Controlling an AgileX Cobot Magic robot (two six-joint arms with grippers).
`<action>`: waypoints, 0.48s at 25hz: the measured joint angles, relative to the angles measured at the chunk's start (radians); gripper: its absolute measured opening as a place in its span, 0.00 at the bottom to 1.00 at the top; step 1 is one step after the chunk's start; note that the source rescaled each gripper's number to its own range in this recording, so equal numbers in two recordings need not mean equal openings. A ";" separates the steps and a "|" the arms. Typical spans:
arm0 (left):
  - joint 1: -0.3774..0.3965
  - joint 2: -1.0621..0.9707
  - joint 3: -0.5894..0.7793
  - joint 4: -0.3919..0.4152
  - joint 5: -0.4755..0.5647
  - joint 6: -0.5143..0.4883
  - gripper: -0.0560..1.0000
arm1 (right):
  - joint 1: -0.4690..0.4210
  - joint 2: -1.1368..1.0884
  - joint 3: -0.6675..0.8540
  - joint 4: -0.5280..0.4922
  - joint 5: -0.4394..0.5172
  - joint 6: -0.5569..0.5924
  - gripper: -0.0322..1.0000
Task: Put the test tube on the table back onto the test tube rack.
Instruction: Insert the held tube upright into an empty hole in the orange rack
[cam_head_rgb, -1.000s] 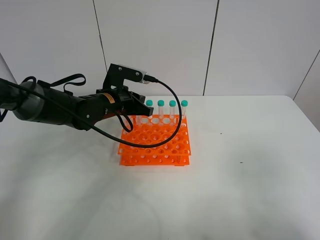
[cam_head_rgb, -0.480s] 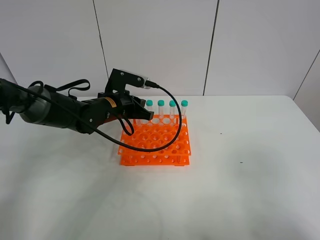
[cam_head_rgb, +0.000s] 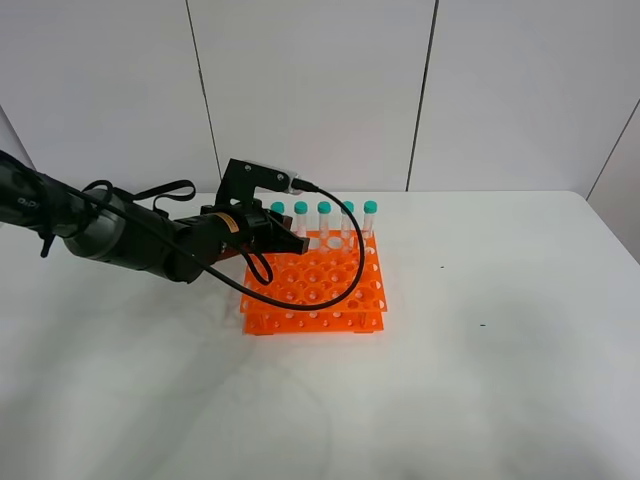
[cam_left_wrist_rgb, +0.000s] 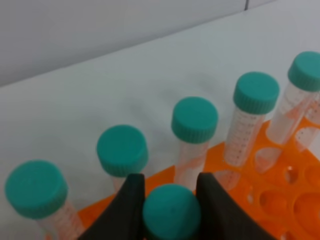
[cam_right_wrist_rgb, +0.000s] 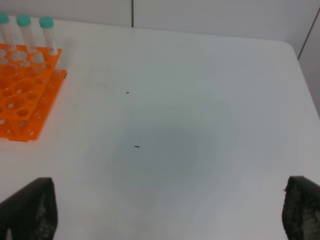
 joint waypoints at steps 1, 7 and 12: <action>0.000 0.001 0.000 0.000 0.000 -0.002 0.06 | 0.000 0.000 0.000 0.000 0.000 0.000 1.00; 0.000 0.006 0.000 0.000 -0.004 -0.009 0.06 | 0.000 0.000 0.000 0.000 0.000 0.000 1.00; 0.000 0.006 0.000 0.000 -0.004 -0.010 0.06 | 0.000 0.000 0.000 0.000 0.000 0.000 1.00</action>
